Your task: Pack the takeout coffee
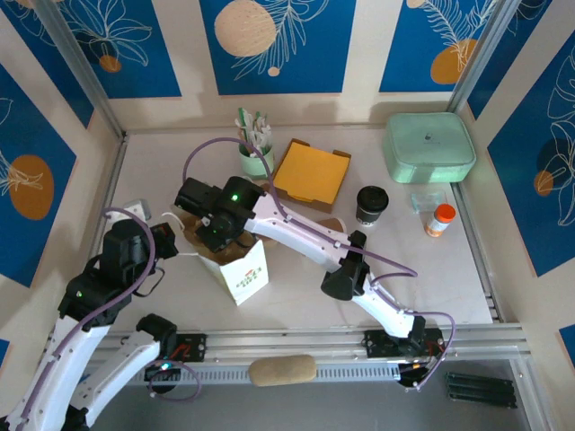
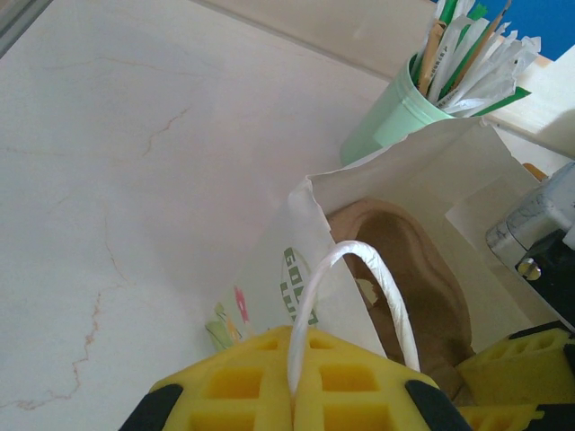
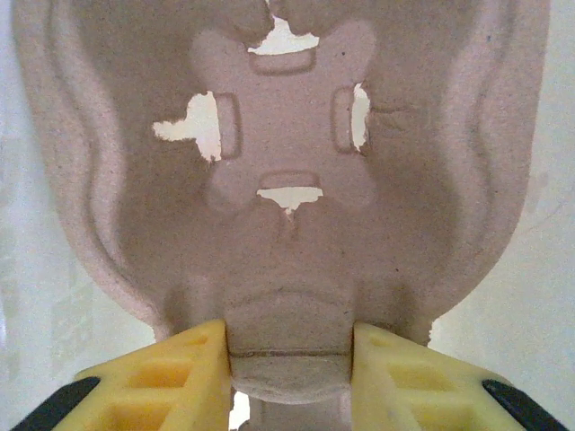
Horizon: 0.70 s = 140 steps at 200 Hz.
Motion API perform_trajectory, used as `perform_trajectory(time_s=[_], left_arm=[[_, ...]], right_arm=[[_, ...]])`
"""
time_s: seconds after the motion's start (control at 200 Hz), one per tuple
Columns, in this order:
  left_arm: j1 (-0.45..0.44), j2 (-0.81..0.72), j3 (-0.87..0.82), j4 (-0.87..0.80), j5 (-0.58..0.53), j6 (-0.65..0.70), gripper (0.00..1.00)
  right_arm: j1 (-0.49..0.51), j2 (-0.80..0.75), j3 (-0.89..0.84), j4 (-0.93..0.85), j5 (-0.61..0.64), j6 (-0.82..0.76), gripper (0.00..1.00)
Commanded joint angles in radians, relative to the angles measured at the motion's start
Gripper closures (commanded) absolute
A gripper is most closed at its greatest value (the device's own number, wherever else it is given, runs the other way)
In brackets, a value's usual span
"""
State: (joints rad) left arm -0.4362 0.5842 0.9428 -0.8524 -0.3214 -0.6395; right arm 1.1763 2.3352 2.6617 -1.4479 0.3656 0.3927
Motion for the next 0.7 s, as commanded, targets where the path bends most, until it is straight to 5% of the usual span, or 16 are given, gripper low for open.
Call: perform_trajectory(time_s=[0.0,0.695], left_arm=[[0.008,-0.007,-0.010,0.016,0.007,-0.008,1.00],[0.008,-0.007,-0.003,0.012,0.010,-0.007,1.00]], right_arm=[[-0.002,0.019,-0.001,-0.031,-0.025,0.009,0.63],[-0.004,-0.068,0.030,0.004,-0.032,0.018,0.42]])
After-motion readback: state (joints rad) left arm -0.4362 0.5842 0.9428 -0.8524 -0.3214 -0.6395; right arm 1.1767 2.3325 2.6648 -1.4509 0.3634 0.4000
